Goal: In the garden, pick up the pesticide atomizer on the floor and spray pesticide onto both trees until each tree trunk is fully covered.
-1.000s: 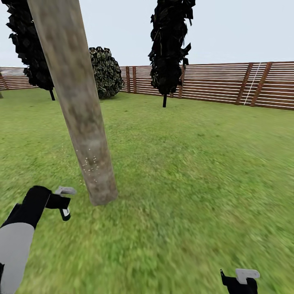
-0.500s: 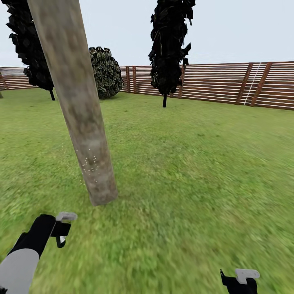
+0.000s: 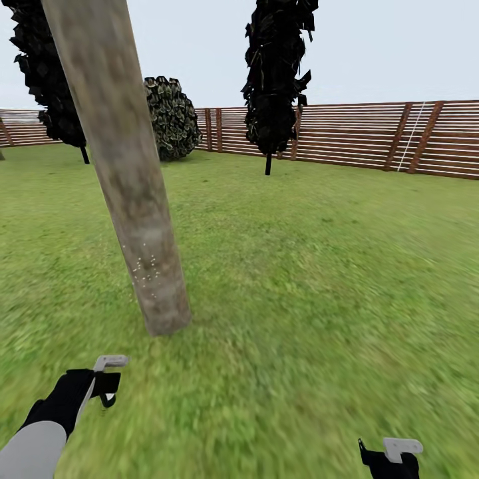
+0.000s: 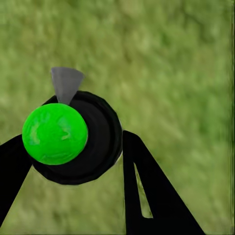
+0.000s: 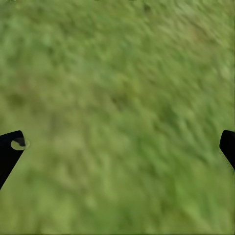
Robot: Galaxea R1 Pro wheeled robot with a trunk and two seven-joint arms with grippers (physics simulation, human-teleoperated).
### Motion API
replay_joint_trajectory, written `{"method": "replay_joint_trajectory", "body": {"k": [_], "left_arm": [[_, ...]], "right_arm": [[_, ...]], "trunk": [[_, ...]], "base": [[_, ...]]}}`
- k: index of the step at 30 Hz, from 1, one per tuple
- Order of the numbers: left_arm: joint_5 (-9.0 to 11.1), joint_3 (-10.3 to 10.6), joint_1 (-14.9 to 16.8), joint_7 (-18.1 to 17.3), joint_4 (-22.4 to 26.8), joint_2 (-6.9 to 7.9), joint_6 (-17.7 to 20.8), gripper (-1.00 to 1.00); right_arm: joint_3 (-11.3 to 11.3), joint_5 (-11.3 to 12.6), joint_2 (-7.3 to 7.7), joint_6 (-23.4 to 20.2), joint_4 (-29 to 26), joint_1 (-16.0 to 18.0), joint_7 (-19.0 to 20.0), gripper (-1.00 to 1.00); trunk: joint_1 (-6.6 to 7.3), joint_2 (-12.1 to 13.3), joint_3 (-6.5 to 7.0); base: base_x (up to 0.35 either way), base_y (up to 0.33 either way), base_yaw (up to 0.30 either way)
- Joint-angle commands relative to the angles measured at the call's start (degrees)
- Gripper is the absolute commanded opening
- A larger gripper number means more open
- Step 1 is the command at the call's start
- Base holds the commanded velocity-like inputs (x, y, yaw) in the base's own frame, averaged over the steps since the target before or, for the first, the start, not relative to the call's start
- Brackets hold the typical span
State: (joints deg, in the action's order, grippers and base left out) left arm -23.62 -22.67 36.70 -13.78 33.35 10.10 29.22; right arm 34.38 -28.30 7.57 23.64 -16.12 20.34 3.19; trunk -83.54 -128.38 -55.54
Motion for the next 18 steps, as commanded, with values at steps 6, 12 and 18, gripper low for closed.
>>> {"method": "replay_joint_trajectory", "body": {"k": [6,12,18], "left_arm": [[-0.9,-0.1,0.1,1.2,1.5,-0.4,0.4,-1.0],[0.1,-1.8,-0.1,6.9,2.7,-0.36,0.4,-1.0],[2.3,-5.7,-0.1,7.8,0.2,-1.33,-0.1,-1.0]], "right_arm": [[0.5,-0.3,-0.02,0.2,0.0,0.1,0.3,1.0],[0.4,-0.4,-0.18,0.3,0.0,0.1,0.3,1.0],[0.4,-0.4,-0.25,0.3,0.0,0.1,0.3,1.0]], "trunk": [[-0.01,0.0,-0.05],[-0.01,0.0,-0.05],[-0.01,0.0,-0.05]], "base": [[0.221,-0.141,0.0],[0.217,-0.183,0.011],[0.035,-0.265,0.208]]}}
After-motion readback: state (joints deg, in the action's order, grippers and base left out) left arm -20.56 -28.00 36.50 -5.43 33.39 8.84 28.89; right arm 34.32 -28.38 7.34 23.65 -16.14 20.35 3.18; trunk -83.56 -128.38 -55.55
